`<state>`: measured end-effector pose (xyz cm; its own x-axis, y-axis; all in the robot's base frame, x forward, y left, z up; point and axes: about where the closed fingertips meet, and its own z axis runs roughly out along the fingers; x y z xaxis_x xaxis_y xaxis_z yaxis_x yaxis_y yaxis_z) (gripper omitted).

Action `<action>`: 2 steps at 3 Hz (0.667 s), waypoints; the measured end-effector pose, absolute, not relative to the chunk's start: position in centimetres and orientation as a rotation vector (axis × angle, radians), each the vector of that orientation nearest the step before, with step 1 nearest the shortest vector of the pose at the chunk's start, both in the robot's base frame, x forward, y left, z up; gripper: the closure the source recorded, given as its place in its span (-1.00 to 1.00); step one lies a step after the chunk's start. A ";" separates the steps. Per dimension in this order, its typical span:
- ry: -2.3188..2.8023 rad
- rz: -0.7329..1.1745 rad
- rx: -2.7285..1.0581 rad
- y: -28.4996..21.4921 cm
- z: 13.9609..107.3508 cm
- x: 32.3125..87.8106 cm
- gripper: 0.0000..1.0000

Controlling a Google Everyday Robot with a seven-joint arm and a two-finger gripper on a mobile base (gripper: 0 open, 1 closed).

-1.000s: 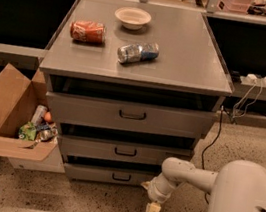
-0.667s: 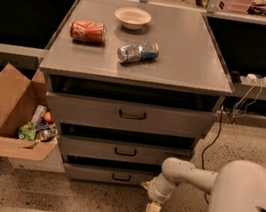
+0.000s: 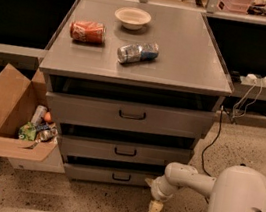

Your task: Open bottom drawer

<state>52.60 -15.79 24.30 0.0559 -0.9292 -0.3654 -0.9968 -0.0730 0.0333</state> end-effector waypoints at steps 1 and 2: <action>1.887 0.331 -2.040 -16.9 23.0 55.5 -1.00; 1.826 0.250 -1.994 -17.1 22.0 58.7 -1.00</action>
Offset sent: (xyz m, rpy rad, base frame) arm 0.0890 -0.0183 -0.0223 0.1017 -0.3078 -0.0359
